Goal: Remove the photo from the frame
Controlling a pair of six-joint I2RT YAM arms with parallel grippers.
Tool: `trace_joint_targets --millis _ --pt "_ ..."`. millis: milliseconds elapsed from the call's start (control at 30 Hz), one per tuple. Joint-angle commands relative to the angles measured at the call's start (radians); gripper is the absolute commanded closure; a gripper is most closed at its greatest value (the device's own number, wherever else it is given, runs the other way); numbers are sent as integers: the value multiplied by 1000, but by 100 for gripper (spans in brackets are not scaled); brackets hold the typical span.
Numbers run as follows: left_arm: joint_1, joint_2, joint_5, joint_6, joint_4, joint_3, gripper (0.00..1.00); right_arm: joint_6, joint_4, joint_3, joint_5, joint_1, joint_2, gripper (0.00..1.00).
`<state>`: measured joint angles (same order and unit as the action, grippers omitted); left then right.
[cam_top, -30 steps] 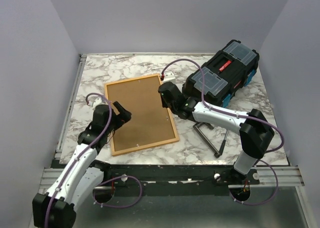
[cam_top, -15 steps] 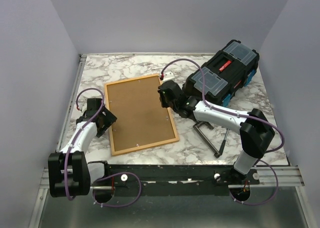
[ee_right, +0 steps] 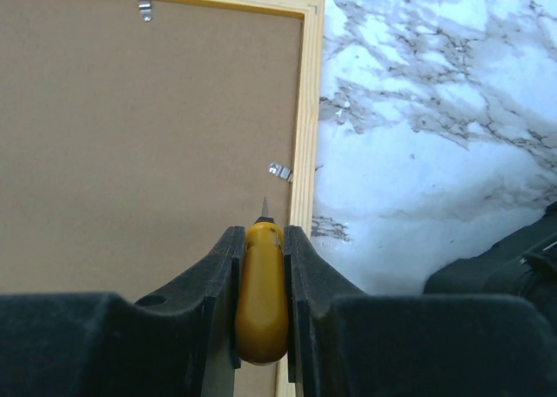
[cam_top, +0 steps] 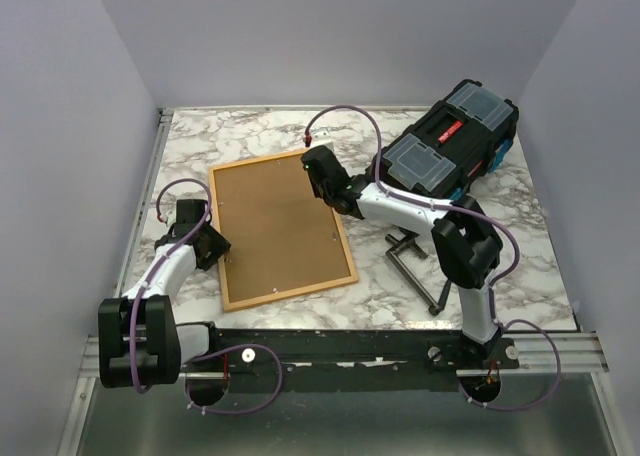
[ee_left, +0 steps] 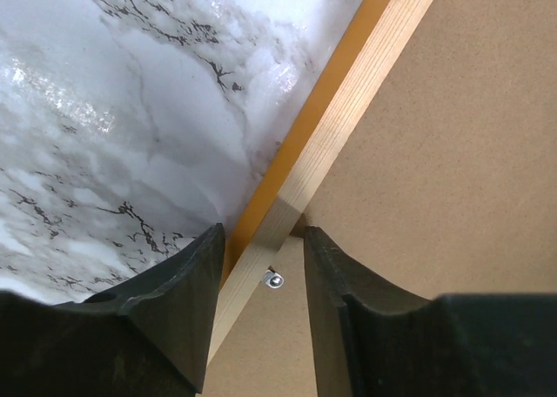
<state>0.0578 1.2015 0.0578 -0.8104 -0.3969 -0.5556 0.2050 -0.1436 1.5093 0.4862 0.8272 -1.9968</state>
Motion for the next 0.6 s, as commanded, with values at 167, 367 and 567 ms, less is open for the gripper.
trace_joint_targets --millis 167,367,567 --pt "5 -30 -29 17 32 26 60 -56 -39 136 55 -26 -86 99" --pt "6 -21 -37 18 24 16 50 -81 -51 190 55 -34 -139 99" --pt "12 0 -16 8 -11 -49 44 -92 -50 192 34 -36 -148 99"
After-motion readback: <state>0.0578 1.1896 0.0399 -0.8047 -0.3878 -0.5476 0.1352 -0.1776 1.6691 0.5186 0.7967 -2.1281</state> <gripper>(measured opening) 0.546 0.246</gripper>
